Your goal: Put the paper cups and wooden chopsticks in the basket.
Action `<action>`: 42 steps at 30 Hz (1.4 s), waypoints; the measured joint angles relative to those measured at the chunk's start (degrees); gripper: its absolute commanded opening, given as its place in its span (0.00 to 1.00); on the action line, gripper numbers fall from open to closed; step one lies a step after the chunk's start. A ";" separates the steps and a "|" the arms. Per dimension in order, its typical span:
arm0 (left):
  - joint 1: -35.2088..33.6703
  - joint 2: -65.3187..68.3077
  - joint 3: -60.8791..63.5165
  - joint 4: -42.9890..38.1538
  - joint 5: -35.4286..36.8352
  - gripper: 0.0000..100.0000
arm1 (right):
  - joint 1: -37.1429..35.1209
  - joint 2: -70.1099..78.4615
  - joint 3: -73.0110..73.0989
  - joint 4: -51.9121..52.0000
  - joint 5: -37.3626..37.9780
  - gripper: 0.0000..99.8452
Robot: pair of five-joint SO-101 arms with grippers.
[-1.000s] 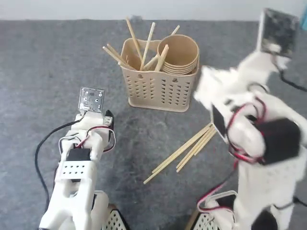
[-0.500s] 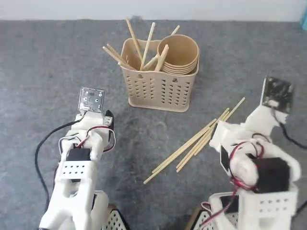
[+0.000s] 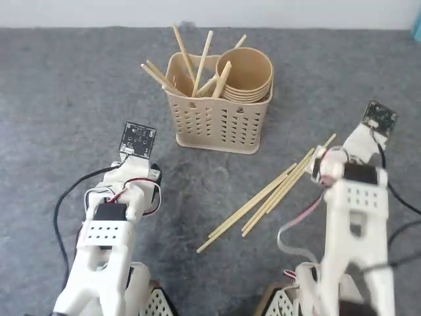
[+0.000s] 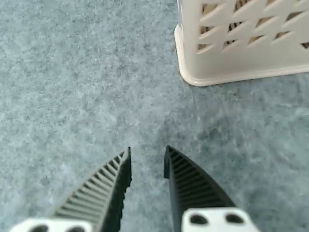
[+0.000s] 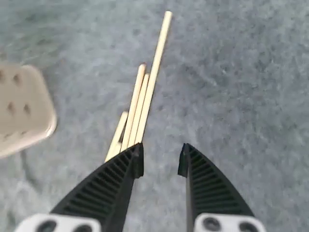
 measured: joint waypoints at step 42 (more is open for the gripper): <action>0.35 0.00 0.00 0.00 -0.62 0.11 | 6.95 40.70 -37.54 19.34 3.16 0.01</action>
